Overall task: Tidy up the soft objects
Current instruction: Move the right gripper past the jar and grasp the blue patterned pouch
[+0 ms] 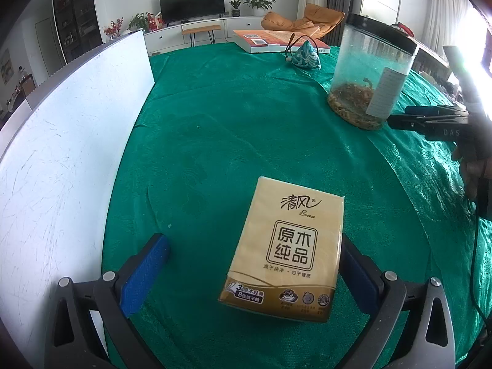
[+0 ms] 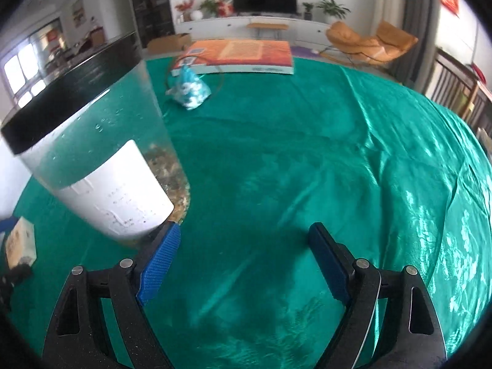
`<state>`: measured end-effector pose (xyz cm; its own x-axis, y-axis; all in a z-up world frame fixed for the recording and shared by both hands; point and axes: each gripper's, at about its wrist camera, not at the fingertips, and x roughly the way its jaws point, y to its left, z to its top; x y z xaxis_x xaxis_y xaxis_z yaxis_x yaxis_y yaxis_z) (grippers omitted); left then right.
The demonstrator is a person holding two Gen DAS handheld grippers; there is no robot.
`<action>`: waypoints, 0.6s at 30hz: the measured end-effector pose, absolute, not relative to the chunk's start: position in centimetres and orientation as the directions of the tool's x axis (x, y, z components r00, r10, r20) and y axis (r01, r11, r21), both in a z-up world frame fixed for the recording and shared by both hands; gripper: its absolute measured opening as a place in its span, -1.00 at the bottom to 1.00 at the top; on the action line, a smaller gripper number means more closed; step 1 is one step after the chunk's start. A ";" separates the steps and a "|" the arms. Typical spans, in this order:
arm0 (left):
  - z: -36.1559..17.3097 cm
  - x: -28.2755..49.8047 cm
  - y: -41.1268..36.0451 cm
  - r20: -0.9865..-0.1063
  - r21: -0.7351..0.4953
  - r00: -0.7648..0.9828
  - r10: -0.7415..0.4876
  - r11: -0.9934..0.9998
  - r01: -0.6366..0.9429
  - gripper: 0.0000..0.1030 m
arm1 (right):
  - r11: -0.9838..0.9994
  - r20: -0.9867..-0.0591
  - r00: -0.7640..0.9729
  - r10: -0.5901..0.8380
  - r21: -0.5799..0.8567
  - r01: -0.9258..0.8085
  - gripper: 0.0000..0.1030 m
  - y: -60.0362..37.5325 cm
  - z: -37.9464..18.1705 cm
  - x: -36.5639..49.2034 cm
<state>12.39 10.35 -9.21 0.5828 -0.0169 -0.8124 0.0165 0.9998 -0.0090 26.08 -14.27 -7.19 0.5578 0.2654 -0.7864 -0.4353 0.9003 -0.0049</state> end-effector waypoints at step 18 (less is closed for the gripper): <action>-9.2 12.4 10.4 -0.812 -0.010 0.584 -0.016 1.000 0.014 1.00 | 0.902 -0.904 0.178 0.388 0.334 -0.273 0.67 -10.8 0.3 44.5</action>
